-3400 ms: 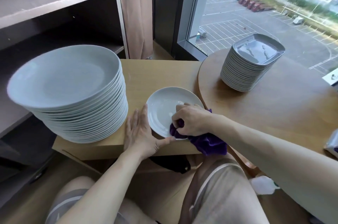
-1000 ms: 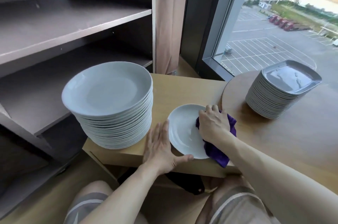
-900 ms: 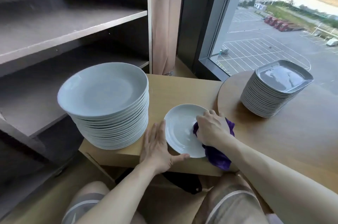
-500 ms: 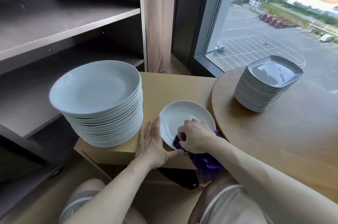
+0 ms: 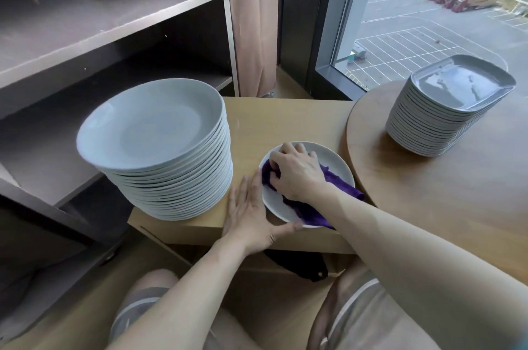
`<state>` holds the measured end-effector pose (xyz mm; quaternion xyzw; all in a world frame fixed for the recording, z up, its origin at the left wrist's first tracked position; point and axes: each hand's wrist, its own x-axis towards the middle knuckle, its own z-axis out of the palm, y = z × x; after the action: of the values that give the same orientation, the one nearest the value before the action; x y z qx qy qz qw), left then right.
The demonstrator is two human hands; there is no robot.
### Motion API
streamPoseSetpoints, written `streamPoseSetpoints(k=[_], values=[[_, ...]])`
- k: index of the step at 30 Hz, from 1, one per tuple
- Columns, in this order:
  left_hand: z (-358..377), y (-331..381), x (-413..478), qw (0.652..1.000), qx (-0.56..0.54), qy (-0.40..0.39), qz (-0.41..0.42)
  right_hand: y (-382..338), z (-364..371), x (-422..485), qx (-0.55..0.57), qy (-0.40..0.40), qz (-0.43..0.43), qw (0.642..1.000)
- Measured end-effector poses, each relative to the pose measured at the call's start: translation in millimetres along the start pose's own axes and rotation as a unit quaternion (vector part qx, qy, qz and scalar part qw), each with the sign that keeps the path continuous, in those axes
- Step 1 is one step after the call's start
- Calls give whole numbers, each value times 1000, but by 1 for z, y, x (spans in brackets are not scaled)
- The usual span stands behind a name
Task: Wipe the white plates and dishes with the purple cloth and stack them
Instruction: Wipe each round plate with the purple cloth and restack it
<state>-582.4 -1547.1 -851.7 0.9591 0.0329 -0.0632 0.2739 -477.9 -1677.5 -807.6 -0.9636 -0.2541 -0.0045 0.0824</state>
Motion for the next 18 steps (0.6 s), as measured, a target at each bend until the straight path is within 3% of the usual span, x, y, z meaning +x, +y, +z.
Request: streamPoseSetpoints(k=[11,18], values=[[2,-1,-3,1000,3,20,-1,35,-18,-18,-94,-11,124,988],[3,-3,0,1000,6,13,-7,27,-36,-44,-66,-93,154,981]])
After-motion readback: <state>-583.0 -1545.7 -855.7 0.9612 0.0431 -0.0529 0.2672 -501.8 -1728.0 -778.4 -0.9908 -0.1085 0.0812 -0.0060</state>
